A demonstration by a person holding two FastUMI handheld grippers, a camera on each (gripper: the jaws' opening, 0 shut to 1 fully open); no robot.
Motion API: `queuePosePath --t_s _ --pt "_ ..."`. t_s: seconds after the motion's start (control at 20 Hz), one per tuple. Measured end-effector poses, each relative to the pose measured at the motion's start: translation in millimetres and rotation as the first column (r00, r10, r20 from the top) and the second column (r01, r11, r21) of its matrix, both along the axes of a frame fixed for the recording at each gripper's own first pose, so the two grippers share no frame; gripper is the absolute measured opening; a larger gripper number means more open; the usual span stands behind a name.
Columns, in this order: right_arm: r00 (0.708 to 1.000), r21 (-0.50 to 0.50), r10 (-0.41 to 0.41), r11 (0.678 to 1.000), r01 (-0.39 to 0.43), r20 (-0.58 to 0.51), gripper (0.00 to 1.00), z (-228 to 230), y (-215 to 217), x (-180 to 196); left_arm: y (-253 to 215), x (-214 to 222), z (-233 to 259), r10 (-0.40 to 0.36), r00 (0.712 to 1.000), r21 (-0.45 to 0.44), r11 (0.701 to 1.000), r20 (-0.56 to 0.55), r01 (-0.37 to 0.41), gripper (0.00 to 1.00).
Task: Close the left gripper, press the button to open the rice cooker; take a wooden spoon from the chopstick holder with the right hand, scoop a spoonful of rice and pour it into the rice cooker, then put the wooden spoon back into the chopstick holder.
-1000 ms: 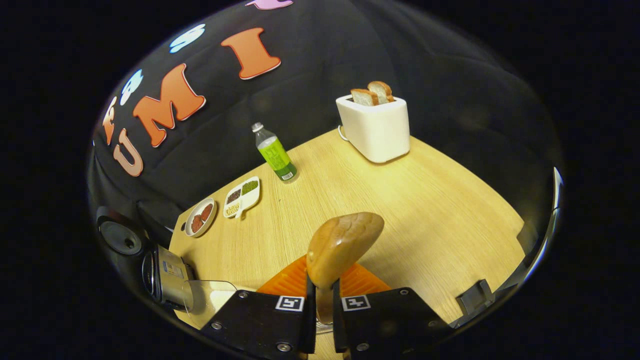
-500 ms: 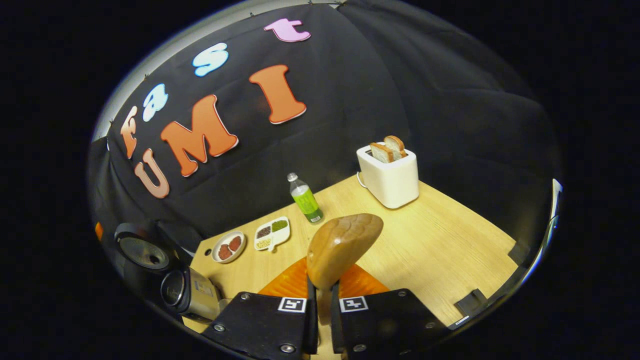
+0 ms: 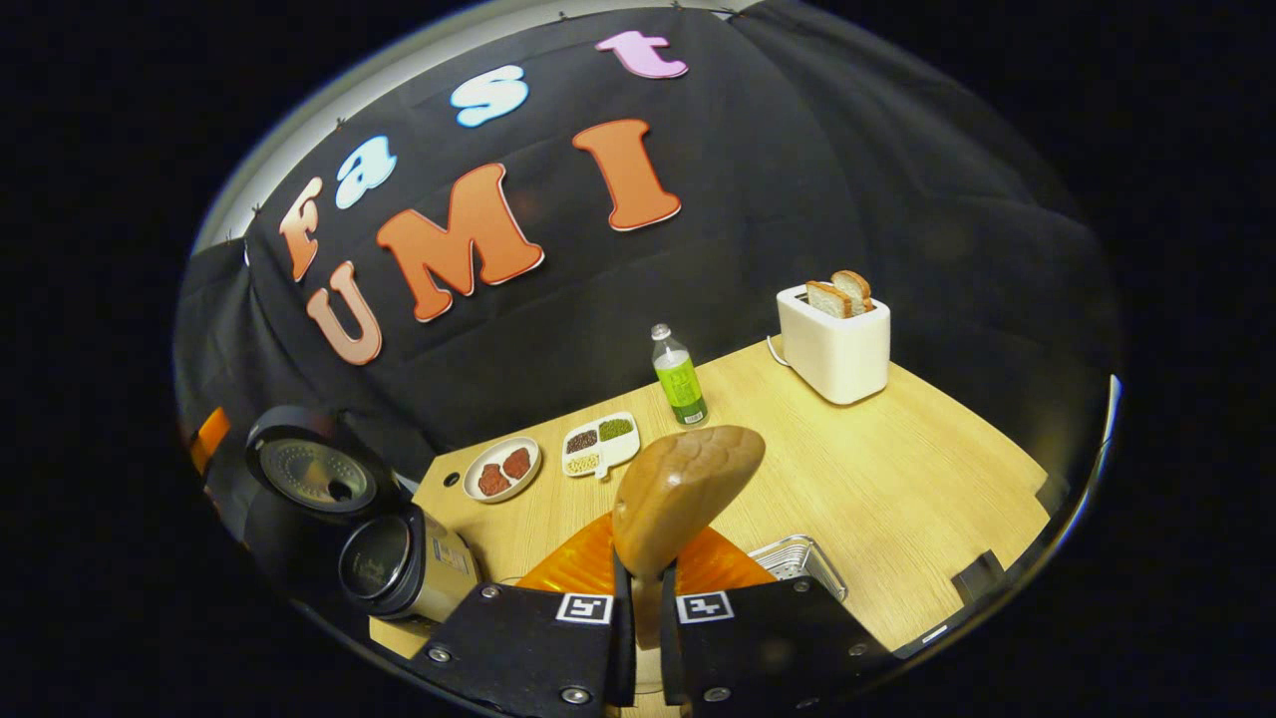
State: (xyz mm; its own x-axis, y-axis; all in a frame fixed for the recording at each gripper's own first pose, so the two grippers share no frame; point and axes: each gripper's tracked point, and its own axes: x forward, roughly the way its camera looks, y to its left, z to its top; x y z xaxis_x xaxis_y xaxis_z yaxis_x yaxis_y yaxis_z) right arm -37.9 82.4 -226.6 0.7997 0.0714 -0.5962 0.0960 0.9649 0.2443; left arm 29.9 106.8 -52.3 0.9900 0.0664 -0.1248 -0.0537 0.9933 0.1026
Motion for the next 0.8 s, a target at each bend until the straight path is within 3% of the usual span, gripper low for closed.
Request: queuePosePath --t_s 0.2,0.35,0.8 --pt "0.996 -0.112 0.088 0.99 -0.087 0.007 0.1 -10.3 34.5 -5.4 14.3 1.6 -12.5 -0.007 0.999 -0.028 1.0 -0.033 0.006 0.84" --pt "0.991 -0.249 0.133 0.96 -0.126 0.012 0.09 -25.3 45.4 -6.4 22.5 1.9 -15.7 -0.016 0.999 -0.031 0.999 -0.042 0.015 0.84" --pt "0.988 -0.474 0.15 0.873 -0.115 0.037 0.08 -74.8 53.7 -18.0 42.0 4.2 -34.3 -0.046 0.996 -0.02 0.999 -0.078 0.044 0.84"
